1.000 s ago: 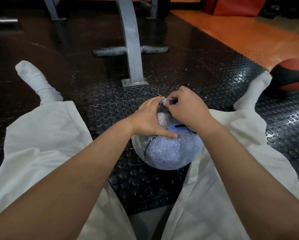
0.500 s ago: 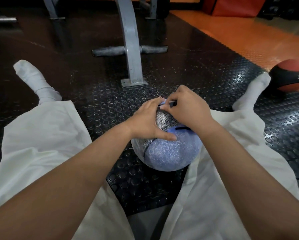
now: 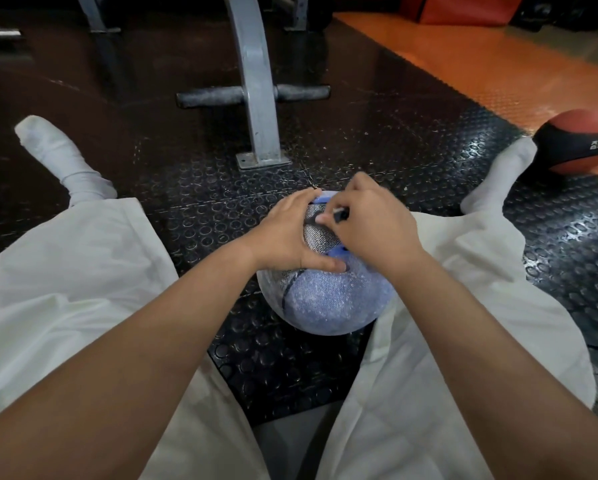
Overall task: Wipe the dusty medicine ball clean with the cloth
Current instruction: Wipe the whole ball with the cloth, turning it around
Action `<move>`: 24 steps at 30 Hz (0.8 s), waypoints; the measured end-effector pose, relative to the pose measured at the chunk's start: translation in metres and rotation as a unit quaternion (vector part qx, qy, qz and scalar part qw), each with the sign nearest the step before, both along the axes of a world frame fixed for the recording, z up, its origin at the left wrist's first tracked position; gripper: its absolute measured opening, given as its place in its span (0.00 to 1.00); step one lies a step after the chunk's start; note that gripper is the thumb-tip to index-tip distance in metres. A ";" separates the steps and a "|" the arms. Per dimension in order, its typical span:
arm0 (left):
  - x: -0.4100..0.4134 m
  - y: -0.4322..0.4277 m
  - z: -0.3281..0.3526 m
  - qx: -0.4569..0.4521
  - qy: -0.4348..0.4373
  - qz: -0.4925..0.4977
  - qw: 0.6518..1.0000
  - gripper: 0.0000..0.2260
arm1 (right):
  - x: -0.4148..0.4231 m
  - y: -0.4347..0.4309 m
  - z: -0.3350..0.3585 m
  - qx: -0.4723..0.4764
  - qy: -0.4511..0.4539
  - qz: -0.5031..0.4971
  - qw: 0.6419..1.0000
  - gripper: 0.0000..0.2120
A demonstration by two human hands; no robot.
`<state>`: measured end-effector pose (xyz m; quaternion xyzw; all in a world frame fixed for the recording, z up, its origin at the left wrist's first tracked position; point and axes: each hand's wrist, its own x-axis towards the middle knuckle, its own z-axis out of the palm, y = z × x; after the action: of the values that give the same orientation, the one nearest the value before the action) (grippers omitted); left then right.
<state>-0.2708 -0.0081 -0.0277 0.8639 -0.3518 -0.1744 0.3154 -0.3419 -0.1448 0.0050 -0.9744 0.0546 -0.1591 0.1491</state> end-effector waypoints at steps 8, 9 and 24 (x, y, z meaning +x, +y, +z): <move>0.009 0.008 -0.002 -0.028 0.027 0.015 0.999 0.54 | 0.010 0.013 -0.001 -0.034 -0.025 -0.031 0.999 0.12; 0.009 0.008 -0.002 -0.029 0.030 0.013 0.999 0.55 | 0.000 0.016 -0.005 -0.039 -0.033 -0.020 0.999 0.11; 0.007 0.010 -0.005 -0.036 0.043 0.033 0.998 0.58 | -0.002 0.020 -0.011 -0.033 -0.059 -0.009 0.998 0.07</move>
<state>-0.2640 0.0017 -0.0325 0.8546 -0.3155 -0.1883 0.3671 -0.3442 -0.1247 -0.0059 -0.9673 0.0490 -0.2191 0.1180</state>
